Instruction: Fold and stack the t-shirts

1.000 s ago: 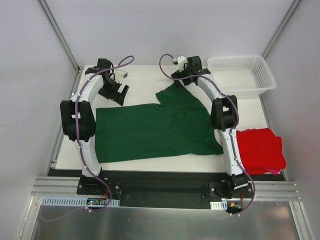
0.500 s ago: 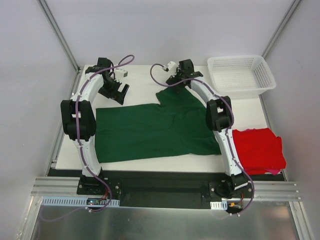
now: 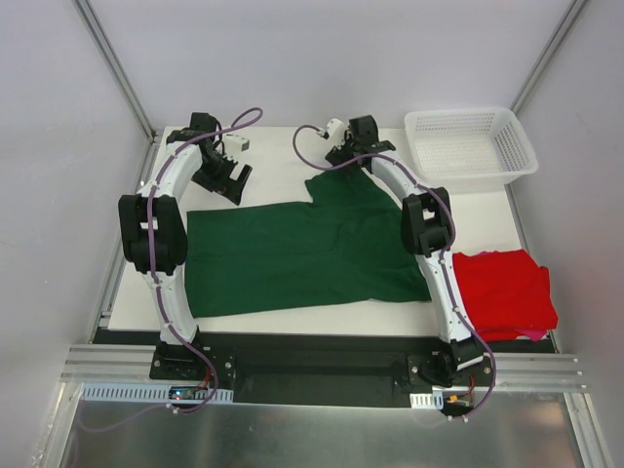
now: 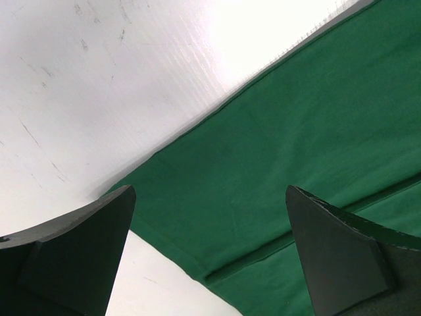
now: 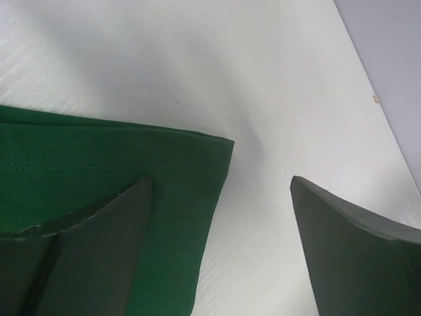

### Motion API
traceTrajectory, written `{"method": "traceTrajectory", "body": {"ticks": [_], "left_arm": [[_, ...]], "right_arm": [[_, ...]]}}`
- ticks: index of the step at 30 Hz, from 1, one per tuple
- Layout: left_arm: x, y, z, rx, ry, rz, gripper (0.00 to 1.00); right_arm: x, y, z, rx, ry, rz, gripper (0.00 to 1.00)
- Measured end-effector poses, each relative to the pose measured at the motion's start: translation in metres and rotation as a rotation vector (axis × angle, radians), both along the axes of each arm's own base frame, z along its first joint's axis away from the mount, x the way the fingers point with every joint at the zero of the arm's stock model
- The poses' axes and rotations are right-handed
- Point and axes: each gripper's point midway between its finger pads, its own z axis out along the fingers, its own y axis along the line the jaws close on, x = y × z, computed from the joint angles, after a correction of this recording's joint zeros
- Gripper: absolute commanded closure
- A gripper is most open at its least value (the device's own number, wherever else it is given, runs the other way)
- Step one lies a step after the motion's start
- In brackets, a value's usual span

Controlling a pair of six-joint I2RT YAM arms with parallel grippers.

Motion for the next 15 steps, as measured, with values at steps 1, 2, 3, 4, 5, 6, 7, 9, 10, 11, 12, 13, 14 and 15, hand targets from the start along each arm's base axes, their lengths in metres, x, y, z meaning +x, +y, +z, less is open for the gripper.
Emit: {"method": "traceTrajectory", "body": {"ticks": [1,2,3,4,5,6,7,9,10,11,12,13,14,15], "left_arm": [[0.000,0.000,0.000,0.001,0.000,-0.002,0.00],[0.000,0.000,-0.001,0.002,0.000,-0.006,0.01],[0.000,-0.001,-0.002,0.003,0.002,-0.010,0.01],[0.000,-0.001,-0.003,0.004,0.004,-0.012,0.01],[0.000,-0.002,-0.004,0.004,0.006,-0.014,0.01],[0.000,-0.003,-0.005,0.005,0.008,-0.018,0.01],[0.000,-0.005,-0.006,0.005,0.011,-0.024,0.01],[-0.001,-0.008,-0.007,0.006,0.014,-0.032,0.01],[-0.001,-0.008,-0.007,0.006,0.015,-0.033,0.01],[-0.001,-0.009,-0.007,0.007,0.014,-0.035,0.01],[-0.001,-0.011,-0.007,0.007,0.014,-0.040,0.01],[-0.001,-0.011,-0.007,0.007,0.014,-0.041,0.01],[-0.001,-0.011,-0.007,0.007,0.014,-0.042,0.01],[-0.001,-0.013,-0.007,0.008,0.015,-0.046,0.01]], "right_arm": [[0.000,0.000,0.000,-0.004,-0.001,0.004,0.18],[0.000,0.001,-0.001,-0.007,-0.001,0.008,0.20],[-0.001,0.001,-0.001,-0.009,0.000,0.012,0.20],[-0.001,0.002,-0.001,-0.011,0.000,0.016,0.22],[-0.001,0.001,-0.002,-0.013,0.002,0.018,0.26],[-0.002,0.002,-0.002,-0.016,0.003,0.022,0.29],[-0.002,0.002,-0.002,-0.019,0.003,0.028,0.32],[-0.004,0.003,-0.004,-0.025,0.009,0.036,0.40],[-0.004,0.002,-0.004,-0.028,0.011,0.039,0.44],[-0.005,0.002,-0.005,-0.032,0.014,0.042,0.53],[-0.006,0.002,-0.007,-0.037,0.020,0.047,0.56],[-0.007,0.002,-0.007,-0.040,0.022,0.053,0.59],[-0.008,0.003,-0.009,-0.044,0.028,0.058,0.64],[-0.009,0.003,-0.011,-0.046,0.031,0.062,0.67]]}}
